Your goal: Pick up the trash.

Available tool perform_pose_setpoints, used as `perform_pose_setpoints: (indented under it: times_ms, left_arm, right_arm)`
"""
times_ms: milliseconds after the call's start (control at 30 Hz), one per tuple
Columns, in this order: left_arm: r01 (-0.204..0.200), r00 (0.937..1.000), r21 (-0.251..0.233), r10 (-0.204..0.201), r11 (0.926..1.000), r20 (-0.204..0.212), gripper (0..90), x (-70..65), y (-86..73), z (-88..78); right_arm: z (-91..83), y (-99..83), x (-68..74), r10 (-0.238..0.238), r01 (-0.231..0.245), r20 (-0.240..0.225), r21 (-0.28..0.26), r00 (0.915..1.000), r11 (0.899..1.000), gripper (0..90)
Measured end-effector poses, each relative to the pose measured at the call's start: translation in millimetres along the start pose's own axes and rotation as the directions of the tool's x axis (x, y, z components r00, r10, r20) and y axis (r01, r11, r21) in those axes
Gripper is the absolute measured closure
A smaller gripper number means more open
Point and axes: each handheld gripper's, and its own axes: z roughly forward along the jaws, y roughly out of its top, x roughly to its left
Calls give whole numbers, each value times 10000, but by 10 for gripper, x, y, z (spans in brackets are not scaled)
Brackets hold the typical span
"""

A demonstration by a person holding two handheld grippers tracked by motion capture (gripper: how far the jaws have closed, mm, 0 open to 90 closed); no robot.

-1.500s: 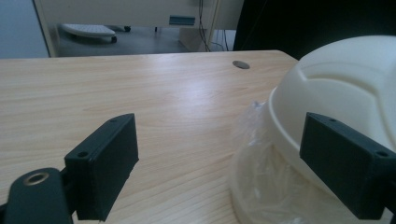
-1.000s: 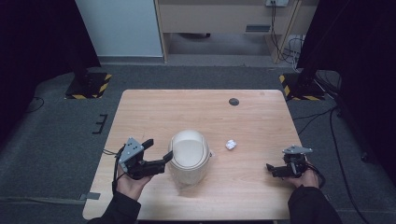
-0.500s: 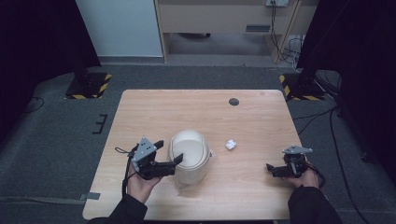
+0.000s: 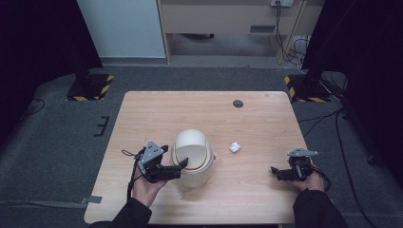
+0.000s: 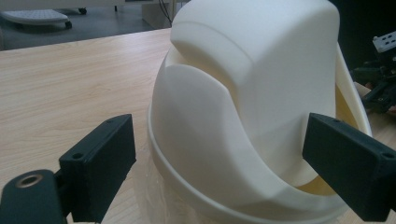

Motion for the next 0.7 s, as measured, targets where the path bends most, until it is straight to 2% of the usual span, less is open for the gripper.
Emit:
perform_pose_setpoints:
  times_ms: [233, 700]
  left_arm:
    - [104, 9999, 348, -101, 9993, -94, 86, 40, -15, 54]
    - [108, 9998, 604, -96, 9981, -201, 79, 75, 35, 127]
  right_arm:
    - [2, 3, -2, -30, 30, 4, 14, 10000, 10000, 3]
    - [3, 8, 4, 19, -19, 32, 46, 10000, 10000, 4]
